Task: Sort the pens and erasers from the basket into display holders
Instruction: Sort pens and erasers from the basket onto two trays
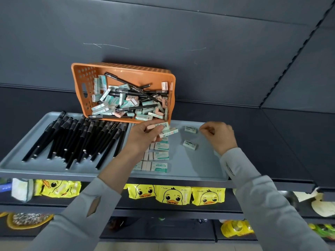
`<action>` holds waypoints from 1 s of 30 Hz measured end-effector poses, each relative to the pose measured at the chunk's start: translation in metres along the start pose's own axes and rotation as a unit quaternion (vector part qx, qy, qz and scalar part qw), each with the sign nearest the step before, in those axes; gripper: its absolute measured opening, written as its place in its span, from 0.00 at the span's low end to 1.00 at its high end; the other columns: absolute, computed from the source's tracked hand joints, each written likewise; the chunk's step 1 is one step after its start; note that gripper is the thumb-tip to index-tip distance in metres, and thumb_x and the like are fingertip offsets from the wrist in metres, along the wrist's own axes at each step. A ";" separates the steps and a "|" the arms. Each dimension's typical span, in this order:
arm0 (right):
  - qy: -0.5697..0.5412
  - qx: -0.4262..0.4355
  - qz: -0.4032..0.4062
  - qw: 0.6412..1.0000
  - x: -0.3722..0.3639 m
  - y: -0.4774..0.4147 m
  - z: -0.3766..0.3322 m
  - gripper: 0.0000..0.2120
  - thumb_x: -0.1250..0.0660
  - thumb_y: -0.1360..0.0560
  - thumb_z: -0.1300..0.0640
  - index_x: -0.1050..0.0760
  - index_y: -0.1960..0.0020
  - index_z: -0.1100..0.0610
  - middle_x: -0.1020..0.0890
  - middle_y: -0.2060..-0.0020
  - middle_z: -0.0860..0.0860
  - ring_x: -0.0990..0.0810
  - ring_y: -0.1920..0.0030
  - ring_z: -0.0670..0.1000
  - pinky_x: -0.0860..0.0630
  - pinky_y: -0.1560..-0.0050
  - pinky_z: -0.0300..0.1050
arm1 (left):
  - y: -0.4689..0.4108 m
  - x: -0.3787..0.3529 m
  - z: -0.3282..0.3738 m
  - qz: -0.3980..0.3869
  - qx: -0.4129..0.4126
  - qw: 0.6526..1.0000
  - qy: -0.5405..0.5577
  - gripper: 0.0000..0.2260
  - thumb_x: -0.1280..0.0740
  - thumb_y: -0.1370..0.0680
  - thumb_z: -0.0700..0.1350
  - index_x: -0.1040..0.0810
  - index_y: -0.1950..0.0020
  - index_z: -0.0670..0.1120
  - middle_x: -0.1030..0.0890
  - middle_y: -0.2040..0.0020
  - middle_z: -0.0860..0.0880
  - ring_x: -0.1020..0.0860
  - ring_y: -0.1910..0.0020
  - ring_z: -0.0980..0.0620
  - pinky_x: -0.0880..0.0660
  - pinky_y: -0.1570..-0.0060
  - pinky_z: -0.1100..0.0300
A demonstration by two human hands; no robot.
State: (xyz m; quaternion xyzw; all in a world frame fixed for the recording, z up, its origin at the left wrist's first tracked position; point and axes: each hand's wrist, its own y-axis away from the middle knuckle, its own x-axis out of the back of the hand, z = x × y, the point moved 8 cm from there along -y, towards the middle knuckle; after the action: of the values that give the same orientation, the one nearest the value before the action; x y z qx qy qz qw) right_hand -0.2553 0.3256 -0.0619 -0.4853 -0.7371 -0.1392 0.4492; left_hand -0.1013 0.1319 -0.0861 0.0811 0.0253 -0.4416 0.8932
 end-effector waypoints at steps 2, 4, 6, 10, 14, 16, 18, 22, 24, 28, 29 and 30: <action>-0.039 0.018 -0.036 0.998 -0.003 0.002 -0.007 0.02 0.28 0.28 0.57 0.16 0.57 0.52 0.16 0.62 0.47 0.19 0.59 0.48 0.22 0.51 0.43 | 0.001 0.000 0.000 -0.001 -0.002 1.000 0.005 0.08 0.32 0.23 0.37 0.17 0.50 0.49 0.19 0.59 0.49 0.25 0.68 0.58 0.20 0.60 0.64; -0.033 0.052 -0.133 0.989 -0.020 0.009 -0.019 0.06 0.24 0.31 0.55 0.16 0.55 0.52 0.18 0.60 0.45 0.21 0.59 0.45 0.24 0.53 0.36 | 0.000 0.000 -0.002 -0.004 0.000 1.000 0.003 0.08 0.32 0.23 0.38 0.17 0.49 0.49 0.19 0.59 0.49 0.24 0.67 0.57 0.20 0.58 0.63; 0.004 0.091 -0.172 0.981 -0.033 0.014 -0.026 0.08 0.23 0.32 0.54 0.16 0.54 0.53 0.19 0.60 0.45 0.22 0.59 0.45 0.24 0.53 0.38 | 0.000 -0.001 -0.003 -0.017 0.003 1.000 0.001 0.09 0.32 0.23 0.37 0.18 0.46 0.48 0.19 0.57 0.48 0.24 0.65 0.56 0.19 0.55 0.61; 0.050 0.150 -0.062 0.985 -0.033 0.003 -0.030 0.05 0.24 0.31 0.58 0.16 0.56 0.55 0.19 0.59 0.50 0.22 0.58 0.50 0.24 0.53 0.46 | 0.005 -0.005 0.000 -0.052 0.000 0.999 -0.007 0.11 0.34 0.22 0.35 0.20 0.42 0.45 0.20 0.52 0.46 0.22 0.61 0.54 0.23 0.62 0.68; 0.071 0.149 -0.025 0.986 -0.033 -0.009 -0.032 0.05 0.26 0.30 0.61 0.16 0.54 0.58 0.18 0.56 0.54 0.20 0.55 0.56 0.24 0.52 0.46 | 0.007 -0.007 -0.001 -0.069 -0.009 0.997 -0.016 0.12 0.35 0.22 0.34 0.19 0.41 0.46 0.20 0.51 0.47 0.21 0.63 0.58 0.23 0.60 0.68; 0.074 0.147 -0.007 0.986 -0.031 -0.010 -0.035 0.05 0.27 0.28 0.61 0.16 0.53 0.57 0.18 0.55 0.54 0.20 0.56 0.56 0.24 0.53 0.44 | 0.008 -0.006 -0.001 -0.070 -0.010 0.997 -0.010 0.12 0.35 0.22 0.34 0.19 0.41 0.46 0.19 0.52 0.48 0.21 0.63 0.58 0.23 0.60 0.68; -0.012 0.109 0.003 0.994 -0.026 -0.008 -0.041 0.05 0.30 0.24 0.58 0.16 0.52 0.55 0.17 0.57 0.50 0.19 0.57 0.52 0.24 0.53 0.44 | 0.008 -0.008 0.001 -0.073 -0.017 0.997 -0.009 0.12 0.34 0.22 0.34 0.19 0.42 0.46 0.19 0.51 0.47 0.20 0.62 0.58 0.23 0.60 0.68; -0.255 0.040 -0.140 0.956 -0.037 0.002 -0.066 0.06 0.31 0.24 0.56 0.18 0.49 0.56 0.15 0.57 0.48 0.20 0.58 0.41 0.24 0.52 0.38 | 0.009 -0.013 0.004 -0.088 -0.044 0.995 -0.019 0.12 0.33 0.23 0.33 0.19 0.44 0.46 0.19 0.45 0.47 0.19 0.58 0.54 0.20 0.57 0.62; -0.279 0.048 -0.161 0.945 -0.040 0.006 -0.076 0.06 0.27 0.27 0.61 0.18 0.50 0.59 0.15 0.56 0.52 0.20 0.59 0.42 0.23 0.51 0.37 | 0.009 -0.014 0.006 -0.092 -0.054 0.994 -0.032 0.13 0.32 0.24 0.32 0.19 0.42 0.43 0.19 0.44 0.48 0.18 0.59 0.54 0.19 0.58 0.60; -0.334 -0.005 -0.086 0.939 -0.030 0.001 -0.057 0.04 0.27 0.28 0.65 0.18 0.55 0.58 0.15 0.59 0.52 0.19 0.63 0.42 0.23 0.58 0.35 | 0.009 -0.008 0.003 -0.070 -0.044 0.996 -0.036 0.13 0.33 0.24 0.31 0.19 0.46 0.46 0.20 0.52 0.47 0.20 0.57 0.55 0.20 0.60 0.64; -0.309 -0.005 -0.056 0.949 -0.023 0.000 -0.048 0.06 0.26 0.29 0.65 0.18 0.56 0.55 0.15 0.61 0.50 0.20 0.63 0.42 0.24 0.58 0.34 | 0.008 -0.004 0.001 -0.062 -0.041 0.997 -0.035 0.13 0.33 0.24 0.31 0.19 0.47 0.46 0.20 0.53 0.47 0.21 0.56 0.53 0.20 0.60 0.63; -0.263 -0.002 -0.036 0.964 -0.016 -0.002 -0.038 0.07 0.25 0.30 0.64 0.18 0.58 0.53 0.15 0.61 0.48 0.19 0.63 0.42 0.24 0.56 0.35 | 0.008 -0.001 0.001 -0.058 -0.039 0.997 -0.032 0.13 0.33 0.24 0.31 0.19 0.48 0.47 0.21 0.53 0.47 0.21 0.56 0.53 0.20 0.59 0.63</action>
State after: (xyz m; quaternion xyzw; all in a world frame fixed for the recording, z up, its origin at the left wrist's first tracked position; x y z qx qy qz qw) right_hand -0.2349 0.2910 -0.0533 -0.4792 -0.8457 -0.0246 0.2335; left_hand -0.0955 0.1380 -0.0843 0.0307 0.0188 -0.4938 0.8688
